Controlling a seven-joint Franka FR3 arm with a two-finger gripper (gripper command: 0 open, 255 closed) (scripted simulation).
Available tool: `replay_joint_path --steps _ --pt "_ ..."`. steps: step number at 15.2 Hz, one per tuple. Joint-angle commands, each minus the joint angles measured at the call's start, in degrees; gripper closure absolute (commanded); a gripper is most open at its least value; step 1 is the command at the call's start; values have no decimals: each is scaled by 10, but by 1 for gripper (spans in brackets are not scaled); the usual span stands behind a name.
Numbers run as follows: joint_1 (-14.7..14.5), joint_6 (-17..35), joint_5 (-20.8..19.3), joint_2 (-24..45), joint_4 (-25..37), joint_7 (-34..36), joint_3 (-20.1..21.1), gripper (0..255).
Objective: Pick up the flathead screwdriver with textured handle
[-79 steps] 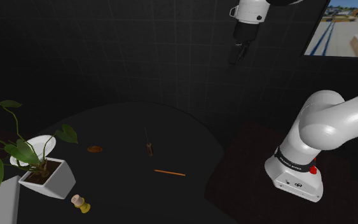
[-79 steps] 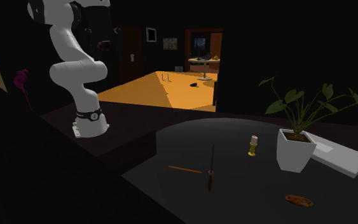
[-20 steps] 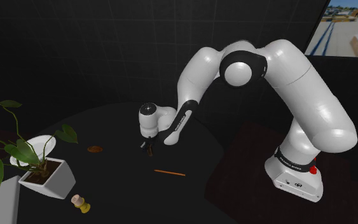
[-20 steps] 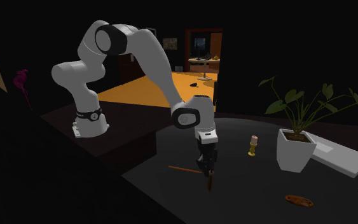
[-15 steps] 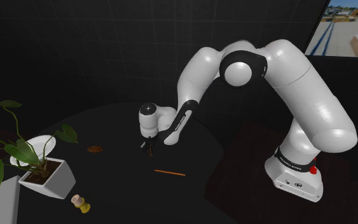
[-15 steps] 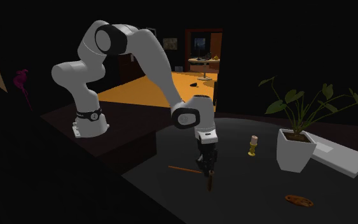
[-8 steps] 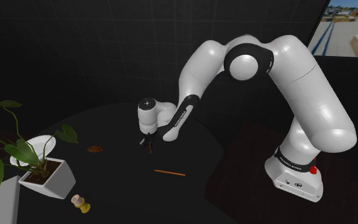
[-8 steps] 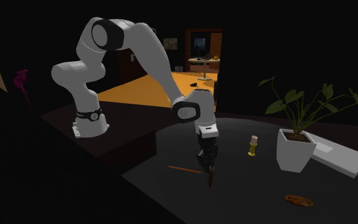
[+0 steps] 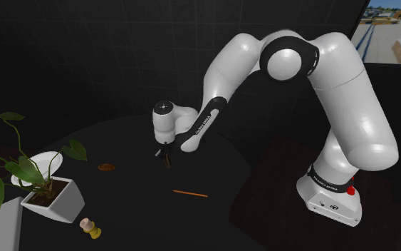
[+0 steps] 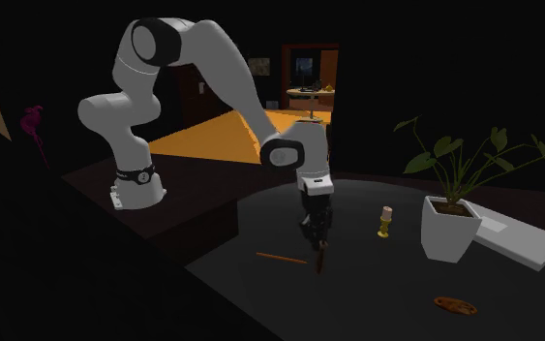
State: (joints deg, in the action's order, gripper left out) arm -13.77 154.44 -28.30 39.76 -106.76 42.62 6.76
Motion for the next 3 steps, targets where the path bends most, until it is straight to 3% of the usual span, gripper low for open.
replay_joint_path --steps 1,3 --pt "4 -11 5 -14 -4 -6 6 255" --pt "4 -11 6 -15 -4 -6 6 255"
